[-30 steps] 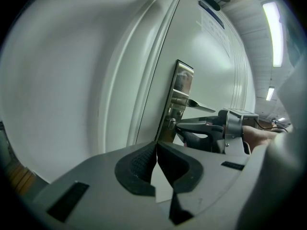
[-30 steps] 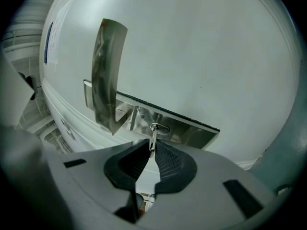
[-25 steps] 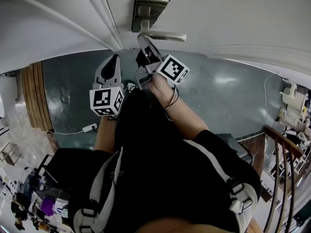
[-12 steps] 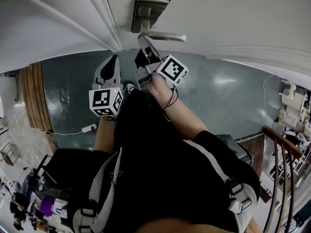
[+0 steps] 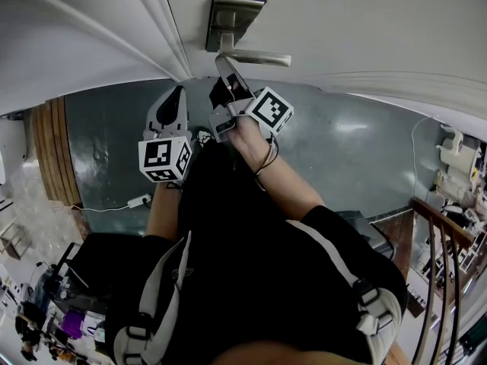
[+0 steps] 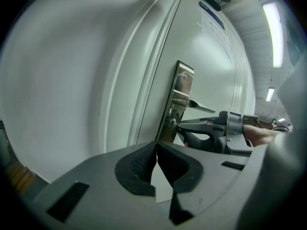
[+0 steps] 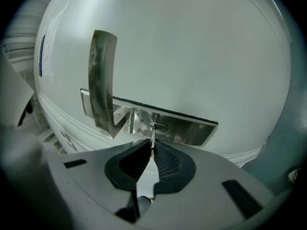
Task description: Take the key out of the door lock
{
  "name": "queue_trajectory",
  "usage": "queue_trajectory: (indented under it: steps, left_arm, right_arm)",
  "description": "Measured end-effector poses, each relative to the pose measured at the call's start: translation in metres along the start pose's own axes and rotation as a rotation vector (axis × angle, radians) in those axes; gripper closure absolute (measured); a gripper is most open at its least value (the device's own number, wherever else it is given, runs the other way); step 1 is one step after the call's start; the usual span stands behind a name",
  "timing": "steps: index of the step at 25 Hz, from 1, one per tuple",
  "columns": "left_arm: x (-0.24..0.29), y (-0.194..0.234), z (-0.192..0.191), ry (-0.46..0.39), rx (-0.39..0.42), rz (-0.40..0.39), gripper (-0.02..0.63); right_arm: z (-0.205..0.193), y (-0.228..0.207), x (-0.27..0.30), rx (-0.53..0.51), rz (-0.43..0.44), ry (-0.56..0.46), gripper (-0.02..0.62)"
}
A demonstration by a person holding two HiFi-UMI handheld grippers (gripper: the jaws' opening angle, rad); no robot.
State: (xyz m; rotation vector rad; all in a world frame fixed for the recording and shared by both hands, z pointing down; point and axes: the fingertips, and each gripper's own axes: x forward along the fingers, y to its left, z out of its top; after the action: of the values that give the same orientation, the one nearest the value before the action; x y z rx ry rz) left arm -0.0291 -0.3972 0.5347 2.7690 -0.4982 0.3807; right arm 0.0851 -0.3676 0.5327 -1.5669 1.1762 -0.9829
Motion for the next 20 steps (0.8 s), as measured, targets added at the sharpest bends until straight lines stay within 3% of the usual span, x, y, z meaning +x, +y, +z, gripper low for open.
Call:
queue_trajectory:
  steps: [15, 20]
  left_arm:
    - [0.000, 0.005, 0.002, -0.002, -0.002, 0.007, 0.581]
    - [0.001, 0.006, 0.004, -0.005, -0.001, 0.006, 0.581]
  right_arm:
    - [-0.007, 0.002, -0.008, 0.130, 0.050, -0.040, 0.568]
    - [-0.036, 0.003, -0.025, 0.078, 0.067, 0.027, 0.568]
